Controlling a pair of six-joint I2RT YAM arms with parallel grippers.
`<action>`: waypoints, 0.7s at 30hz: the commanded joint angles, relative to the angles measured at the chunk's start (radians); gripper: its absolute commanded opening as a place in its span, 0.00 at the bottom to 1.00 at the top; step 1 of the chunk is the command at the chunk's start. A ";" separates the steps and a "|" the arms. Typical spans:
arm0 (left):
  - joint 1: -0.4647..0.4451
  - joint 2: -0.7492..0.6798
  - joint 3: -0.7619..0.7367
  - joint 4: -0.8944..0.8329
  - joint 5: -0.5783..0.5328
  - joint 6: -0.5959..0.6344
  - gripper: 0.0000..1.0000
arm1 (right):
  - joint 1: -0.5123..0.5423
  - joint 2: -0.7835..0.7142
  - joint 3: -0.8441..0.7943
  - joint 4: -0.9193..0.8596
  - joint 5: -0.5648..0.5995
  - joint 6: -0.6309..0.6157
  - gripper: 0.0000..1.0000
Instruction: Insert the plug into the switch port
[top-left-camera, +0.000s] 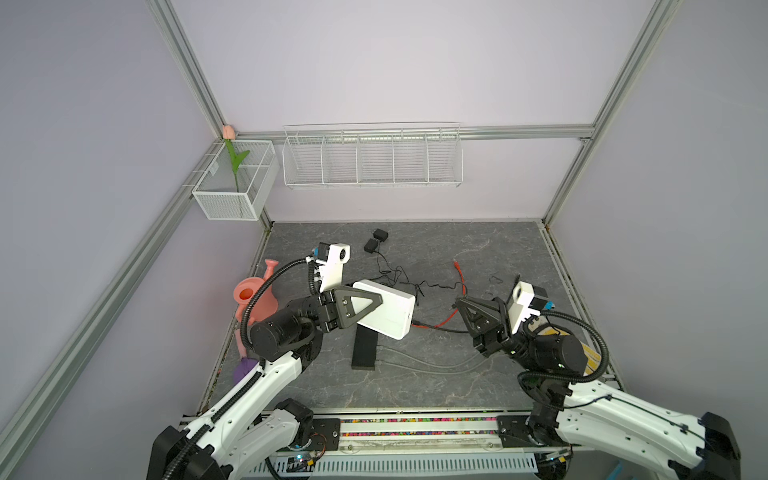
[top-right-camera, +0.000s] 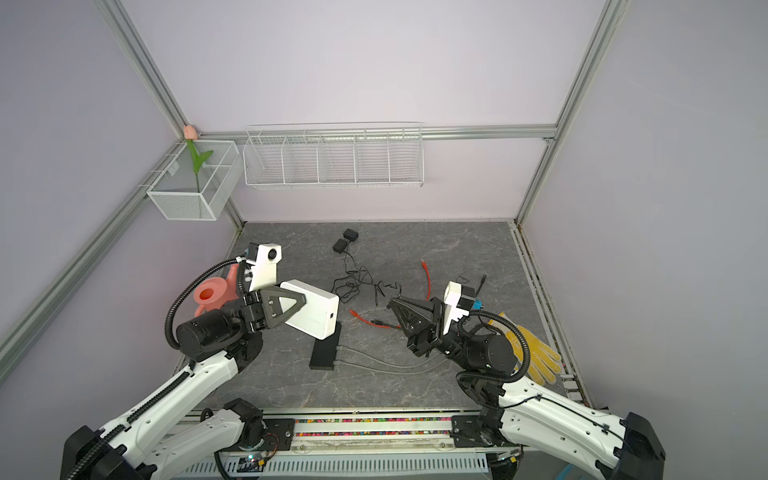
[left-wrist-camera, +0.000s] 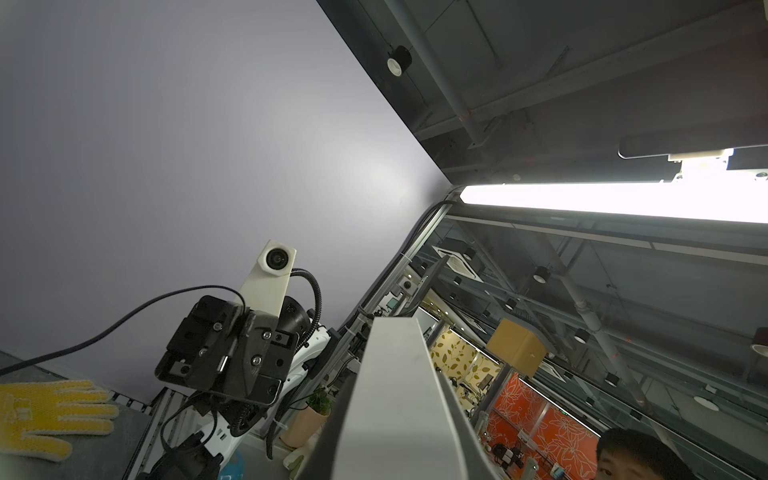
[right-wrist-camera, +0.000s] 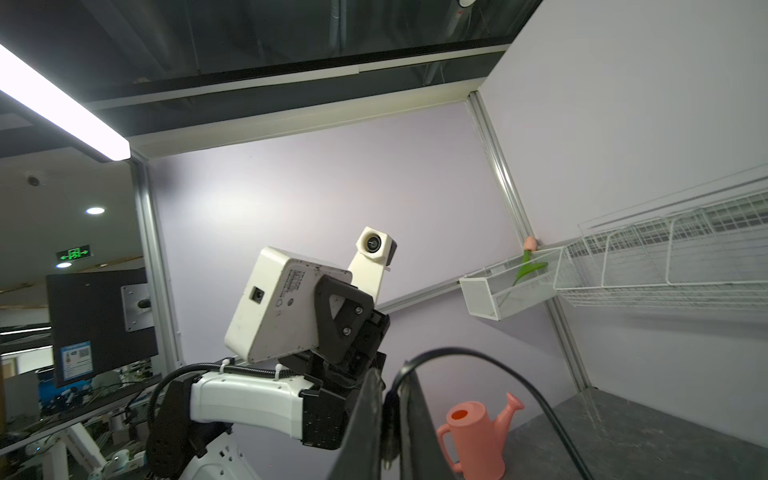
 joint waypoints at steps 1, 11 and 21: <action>-0.012 0.004 0.062 0.055 0.047 -0.039 0.00 | 0.034 0.013 0.059 0.086 -0.082 -0.106 0.06; -0.015 0.031 0.032 0.054 -0.007 -0.008 0.00 | 0.080 0.094 0.134 0.146 -0.103 -0.182 0.06; -0.015 0.056 -0.028 0.052 -0.086 0.051 0.00 | 0.095 0.190 0.168 0.281 -0.051 -0.164 0.06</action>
